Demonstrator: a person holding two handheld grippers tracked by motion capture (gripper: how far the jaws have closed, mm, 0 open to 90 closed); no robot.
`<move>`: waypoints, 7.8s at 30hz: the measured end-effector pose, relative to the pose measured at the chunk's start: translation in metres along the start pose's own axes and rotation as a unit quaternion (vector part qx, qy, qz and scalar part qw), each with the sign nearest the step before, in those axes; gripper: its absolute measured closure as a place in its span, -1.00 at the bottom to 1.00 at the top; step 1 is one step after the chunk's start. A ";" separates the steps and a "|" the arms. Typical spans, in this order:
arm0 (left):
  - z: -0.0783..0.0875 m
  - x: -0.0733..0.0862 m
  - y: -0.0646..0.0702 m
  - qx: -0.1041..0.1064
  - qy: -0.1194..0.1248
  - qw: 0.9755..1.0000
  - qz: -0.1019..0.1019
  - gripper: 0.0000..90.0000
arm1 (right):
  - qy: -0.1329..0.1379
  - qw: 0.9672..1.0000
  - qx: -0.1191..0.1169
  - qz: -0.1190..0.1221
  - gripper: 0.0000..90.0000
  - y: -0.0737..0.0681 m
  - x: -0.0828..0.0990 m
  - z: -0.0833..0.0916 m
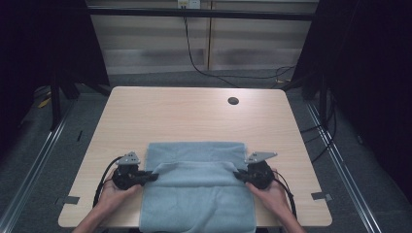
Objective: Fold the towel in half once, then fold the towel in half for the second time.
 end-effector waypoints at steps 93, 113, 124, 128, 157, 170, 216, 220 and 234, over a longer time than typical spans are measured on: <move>0.050 0.008 0.078 0.010 0.088 0.996 -0.012 0.68 | 0.055 0.996 -0.067 -0.020 0.59 -0.041 0.069 0.088; 0.017 -0.022 -0.002 -0.034 0.057 0.997 0.024 0.08 | 0.072 0.995 -0.068 -0.024 0.27 -0.010 0.001 0.045; -0.022 -0.026 -0.046 -0.075 0.008 0.996 0.048 0.04 | 0.052 0.997 -0.032 -0.046 0.06 0.021 -0.047 -0.018; -0.025 -0.026 -0.039 -0.078 -0.007 0.997 0.022 -0.02 | 0.026 0.998 -0.024 -0.043 0.01 0.022 -0.040 -0.033; 0.008 -0.004 0.036 0.008 -0.012 1.000 0.028 -0.05 | -0.009 0.998 -0.053 -0.022 -0.01 -0.015 0.028 0.016; 0.006 -0.045 -0.029 -0.042 0.030 0.998 0.039 -0.07 | 0.076 0.995 -0.031 -0.062 -0.08 0.043 -0.041 0.028; -0.009 -0.044 -0.064 -0.030 0.075 0.996 0.031 0.90 | 0.076 0.992 -0.036 -0.093 0.85 0.071 -0.051 0.005; -0.002 -0.052 -0.066 -0.029 0.094 0.994 0.038 0.90 | 0.094 0.991 -0.044 -0.086 0.86 0.066 -0.064 0.014; 0.019 -0.115 -0.090 -0.065 0.130 0.989 0.028 0.91 | 0.149 0.985 -0.041 -0.079 0.86 0.071 -0.130 0.044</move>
Point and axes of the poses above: each handheld gripper's, and its own axes: z roughly backward along the jaws, x roughly out of its underside, y roughly to its right, the point moved 4 cm from there along -z, roughly forward along the jaws, and after that the axes turned 14 degrees about -z, right-handed, at the moved point
